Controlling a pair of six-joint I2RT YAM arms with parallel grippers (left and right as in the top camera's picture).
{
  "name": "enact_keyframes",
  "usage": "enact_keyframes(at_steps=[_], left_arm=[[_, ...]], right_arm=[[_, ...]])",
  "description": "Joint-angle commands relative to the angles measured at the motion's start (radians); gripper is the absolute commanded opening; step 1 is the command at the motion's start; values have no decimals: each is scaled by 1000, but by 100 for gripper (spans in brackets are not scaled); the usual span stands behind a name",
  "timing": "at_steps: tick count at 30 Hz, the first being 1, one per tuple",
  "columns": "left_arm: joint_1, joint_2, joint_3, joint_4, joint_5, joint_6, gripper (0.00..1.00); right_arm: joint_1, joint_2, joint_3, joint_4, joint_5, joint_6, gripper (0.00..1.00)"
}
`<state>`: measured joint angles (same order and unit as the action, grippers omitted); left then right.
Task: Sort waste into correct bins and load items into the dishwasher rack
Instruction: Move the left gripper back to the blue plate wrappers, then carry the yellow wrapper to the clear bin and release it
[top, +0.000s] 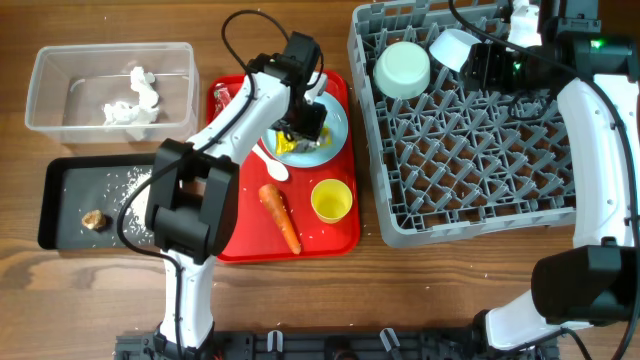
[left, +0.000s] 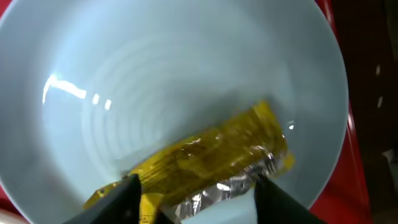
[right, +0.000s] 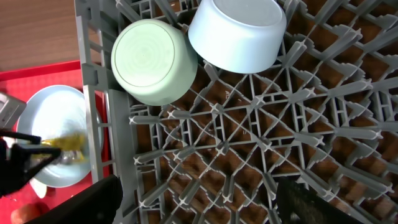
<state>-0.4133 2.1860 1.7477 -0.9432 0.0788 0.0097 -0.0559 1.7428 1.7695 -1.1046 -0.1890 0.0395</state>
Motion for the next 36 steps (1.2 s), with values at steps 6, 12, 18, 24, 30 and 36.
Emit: enact_keyframes(at_steps=[6, 12, 18, 24, 30, 36], left_arm=[[11, -21, 51, -46, -6, 4, 4], [120, -161, 187, -135, -16, -97, 4], [415, -295, 187, -136, -193, -139, 4], [721, -189, 182, -32, -180, -142, 64], [691, -186, 185, 4, -152, -135, 100], [391, -196, 183, -81, -19, 23, 100]], right_arm=[[2, -5, 5, -7, 18, -14, 82], [2, -5, 5, -7, 18, -14, 82], [2, -5, 5, 5, 18, -14, 82], [2, -5, 5, 18, 18, -14, 82], [2, -5, 5, 17, 18, -13, 82], [2, -5, 5, 15, 18, -13, 82]])
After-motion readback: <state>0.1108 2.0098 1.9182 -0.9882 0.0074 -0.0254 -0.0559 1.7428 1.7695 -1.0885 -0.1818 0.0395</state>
